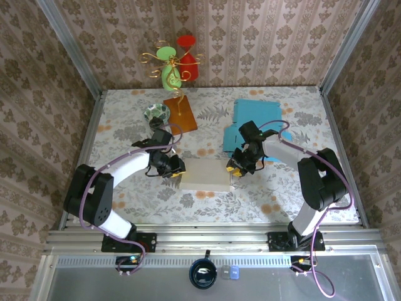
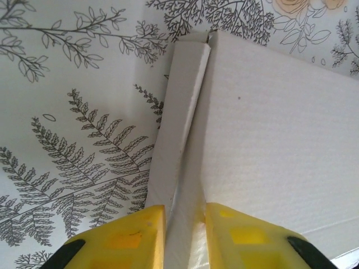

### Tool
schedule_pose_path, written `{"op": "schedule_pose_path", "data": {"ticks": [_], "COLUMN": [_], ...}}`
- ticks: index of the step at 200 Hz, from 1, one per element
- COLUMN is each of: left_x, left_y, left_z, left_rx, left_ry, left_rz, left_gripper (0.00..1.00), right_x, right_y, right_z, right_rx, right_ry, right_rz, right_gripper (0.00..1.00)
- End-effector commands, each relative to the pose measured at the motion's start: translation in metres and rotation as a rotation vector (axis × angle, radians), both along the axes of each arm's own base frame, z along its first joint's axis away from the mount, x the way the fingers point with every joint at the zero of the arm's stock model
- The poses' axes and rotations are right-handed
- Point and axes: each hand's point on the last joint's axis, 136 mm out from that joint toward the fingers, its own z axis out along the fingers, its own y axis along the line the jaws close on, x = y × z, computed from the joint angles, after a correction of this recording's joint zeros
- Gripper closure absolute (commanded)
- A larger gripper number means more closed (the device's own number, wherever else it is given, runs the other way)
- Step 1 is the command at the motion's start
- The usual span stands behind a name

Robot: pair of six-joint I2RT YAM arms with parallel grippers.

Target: Fold the paper box

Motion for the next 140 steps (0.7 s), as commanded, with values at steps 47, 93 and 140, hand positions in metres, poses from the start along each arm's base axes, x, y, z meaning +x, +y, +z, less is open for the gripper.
{"op": "schedule_pose_path", "data": {"ticks": [47,93,140], "left_x": [-0.007,-0.009,-0.011], "left_y": [0.003,0.002,0.002], "left_z": [-0.001,-0.002,-0.006], "left_rx": [0.016,0.017,0.018], "left_ry": [-0.003,0.001,0.005], "left_rz": [0.007,0.002,0.004], "left_gripper": [0.72,0.7,0.69], "right_x": [-0.008,-0.016,-0.02], "right_y": [-0.011,-0.002,-0.004], "right_z": [0.01,-0.003,-0.019], "right_rx": [-0.057,-0.018,-0.041], "right_ry": [-0.038,-0.017,0.01], "right_rz": [0.093,0.113,0.122], "right_gripper": [0.5,0.48,0.54]}}
